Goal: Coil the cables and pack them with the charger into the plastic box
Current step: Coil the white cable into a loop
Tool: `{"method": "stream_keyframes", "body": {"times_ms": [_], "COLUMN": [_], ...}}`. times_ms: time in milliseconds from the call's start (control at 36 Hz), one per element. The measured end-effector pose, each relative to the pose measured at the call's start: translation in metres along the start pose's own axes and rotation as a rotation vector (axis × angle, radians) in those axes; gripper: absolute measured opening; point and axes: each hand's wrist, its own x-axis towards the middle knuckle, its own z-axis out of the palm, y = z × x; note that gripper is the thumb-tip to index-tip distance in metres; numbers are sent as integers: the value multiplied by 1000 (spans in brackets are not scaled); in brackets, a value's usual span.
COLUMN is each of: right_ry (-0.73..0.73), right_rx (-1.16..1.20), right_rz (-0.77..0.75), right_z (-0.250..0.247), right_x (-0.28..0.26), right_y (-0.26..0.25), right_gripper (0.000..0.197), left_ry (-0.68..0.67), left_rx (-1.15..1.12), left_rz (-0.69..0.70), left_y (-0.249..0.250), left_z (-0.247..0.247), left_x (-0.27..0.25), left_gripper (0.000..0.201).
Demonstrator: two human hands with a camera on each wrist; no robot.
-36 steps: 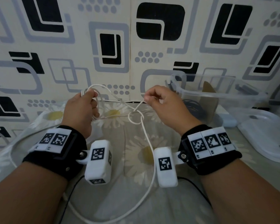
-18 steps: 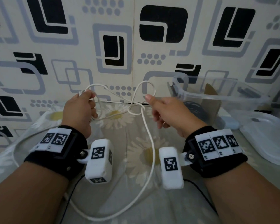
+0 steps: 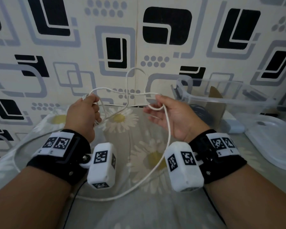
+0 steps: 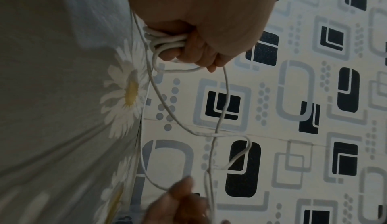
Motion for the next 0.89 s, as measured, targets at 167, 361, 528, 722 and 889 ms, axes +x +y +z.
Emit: {"method": "stream_keyframes", "body": {"times_ms": [167,361,528,722,889], "right_ry": [-183,-188,125,116,181], "right_rx": [261,291,-193,-496,-694], "right_rz": [-170,-325,-440,-423,-411], "right_z": [5,3,4,2,-1], "right_x": [0,-4,0,0,1], "right_y": [-6,-14,-10,-10,-6], "right_gripper": [9,14,22,24,26], "left_ry": [-11,-60,-57,-48,-17], "left_rx": [-10,4,21,55,70], "left_rz": [-14,-4,5,28,28], "left_y": [3,3,3,1,-2], "left_z": [2,5,3,3,-1], "left_x": [-4,-10,-9,-7,-1], "left_gripper": [23,27,27,25,21]}}
